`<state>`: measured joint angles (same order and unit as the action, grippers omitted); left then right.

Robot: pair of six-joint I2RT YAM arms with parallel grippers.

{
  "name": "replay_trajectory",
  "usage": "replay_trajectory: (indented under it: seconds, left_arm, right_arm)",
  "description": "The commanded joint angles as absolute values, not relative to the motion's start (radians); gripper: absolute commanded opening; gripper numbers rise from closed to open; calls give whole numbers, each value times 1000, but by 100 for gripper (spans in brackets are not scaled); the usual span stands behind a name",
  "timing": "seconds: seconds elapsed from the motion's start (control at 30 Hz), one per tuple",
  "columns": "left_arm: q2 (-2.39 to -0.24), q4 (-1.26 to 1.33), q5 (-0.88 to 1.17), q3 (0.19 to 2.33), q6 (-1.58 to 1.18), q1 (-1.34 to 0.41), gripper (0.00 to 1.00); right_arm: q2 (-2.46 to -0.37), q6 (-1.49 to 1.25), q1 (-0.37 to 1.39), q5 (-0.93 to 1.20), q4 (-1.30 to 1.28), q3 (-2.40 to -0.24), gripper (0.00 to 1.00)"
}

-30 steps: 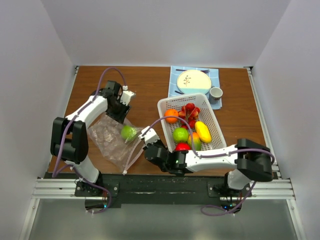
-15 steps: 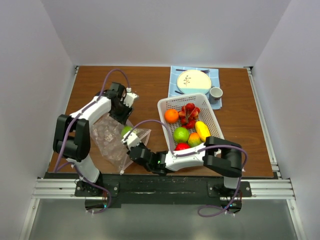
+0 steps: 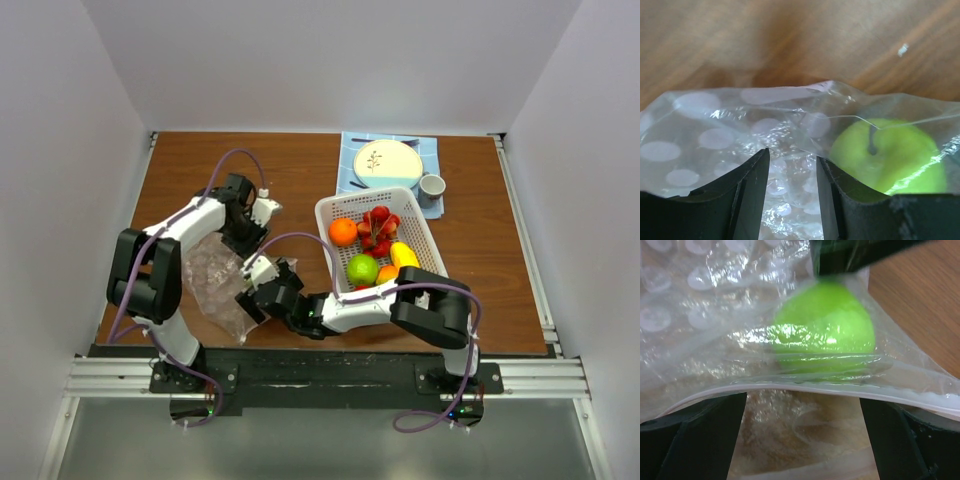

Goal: Open the zip-top bag and remove the fake food

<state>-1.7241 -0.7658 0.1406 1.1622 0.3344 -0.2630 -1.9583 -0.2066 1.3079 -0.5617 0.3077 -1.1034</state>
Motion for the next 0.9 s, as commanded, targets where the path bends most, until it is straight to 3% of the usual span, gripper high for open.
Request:
replay_trajectory:
  seconds: [0.0, 0.33, 0.43, 0.53, 0.57, 0.63, 0.67, 0.7, 0.77, 0.87]
  left_arm:
    - [-1680, -825, 218, 1125, 386, -293, 47]
    - [-1634, -902, 307, 1063, 457, -305, 45]
    - [-1634, -887, 279, 1054, 451, -305, 45]
    - [-1638, -864, 238, 1046, 434, -304, 45]
    - [-1641, -858, 226, 1045, 425, -304, 45]
    - [-1654, -842, 184, 1039, 414, -304, 45]
    - [-1657, -835, 166, 1035, 405, -304, 45]
    - [-1664, -819, 146, 1028, 402, -304, 45]
    - [-1672, -804, 98, 1016, 397, -298, 45]
    - [-1703, -776, 57, 1012, 393, -269, 47]
  right_arm:
    - [-1970, -225, 1305, -580, 341, -1161, 99]
    - [-1996, -229, 1289, -588, 324, -1183, 99]
    - [-1993, -241, 1289, -575, 321, -1163, 93]
    - [-1971, -247, 1289, -548, 333, -1123, 71]
    - [-1962, -247, 1290, -548, 336, -1114, 55]
    - [-1919, -241, 1292, -552, 345, -1080, 40]
    - [-1899, -239, 1290, -557, 345, -1069, 21]
    - [-1879, -232, 1290, -560, 345, -1046, 12]
    - [-1798, -230, 1292, -577, 339, -1022, 5]
    - [-1670, -229, 1292, -600, 298, -964, 8]
